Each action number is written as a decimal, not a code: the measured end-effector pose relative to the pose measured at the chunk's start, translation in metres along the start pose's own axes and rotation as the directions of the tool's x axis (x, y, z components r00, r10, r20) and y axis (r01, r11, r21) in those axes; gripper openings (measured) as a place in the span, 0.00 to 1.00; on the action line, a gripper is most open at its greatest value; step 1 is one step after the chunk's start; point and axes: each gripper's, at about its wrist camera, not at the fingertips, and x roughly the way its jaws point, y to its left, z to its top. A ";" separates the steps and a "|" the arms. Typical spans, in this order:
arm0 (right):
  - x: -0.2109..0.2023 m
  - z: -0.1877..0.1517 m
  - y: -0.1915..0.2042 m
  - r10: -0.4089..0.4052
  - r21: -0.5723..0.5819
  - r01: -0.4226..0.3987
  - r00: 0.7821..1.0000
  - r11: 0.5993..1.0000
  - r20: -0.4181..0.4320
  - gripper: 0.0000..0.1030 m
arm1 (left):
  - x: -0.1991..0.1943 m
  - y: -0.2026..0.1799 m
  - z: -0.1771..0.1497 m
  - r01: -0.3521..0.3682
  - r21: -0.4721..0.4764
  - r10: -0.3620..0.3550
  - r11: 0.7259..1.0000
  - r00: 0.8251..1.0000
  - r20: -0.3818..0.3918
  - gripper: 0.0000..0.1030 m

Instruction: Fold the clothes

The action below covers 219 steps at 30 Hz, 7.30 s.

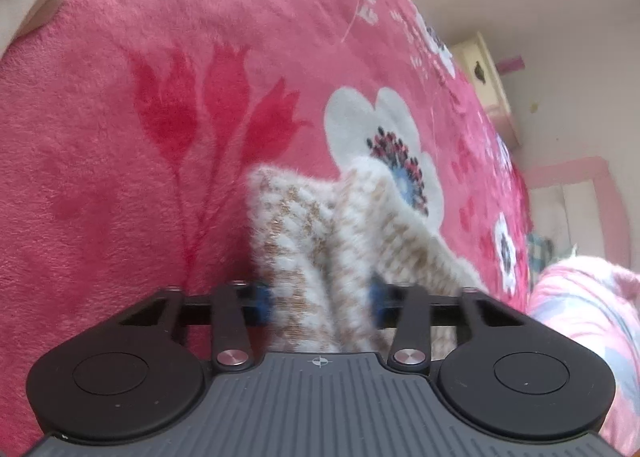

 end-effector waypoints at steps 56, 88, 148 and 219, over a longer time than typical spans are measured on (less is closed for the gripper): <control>-0.225 -0.269 -0.216 -0.256 0.998 -0.007 0.966 0.055 0.021 0.14 | 0.010 -0.237 -0.177 0.189 0.901 -0.026 0.390 0.981 -0.194 0.49; -0.207 -0.188 -0.203 -0.196 0.974 -0.096 0.971 0.206 0.138 0.14 | 0.048 -0.212 -0.317 -0.369 0.746 0.257 0.555 0.929 0.268 0.57; -0.202 -0.307 -0.156 -0.269 0.988 0.127 0.958 0.082 -0.101 0.17 | -0.024 -0.218 -0.293 0.084 0.964 -0.131 0.253 0.990 -0.052 0.45; -0.028 -0.079 -0.259 -0.010 0.272 0.204 0.816 0.940 -0.578 0.16 | 0.044 -0.202 -0.289 0.261 0.952 -0.095 0.160 0.964 -0.248 0.43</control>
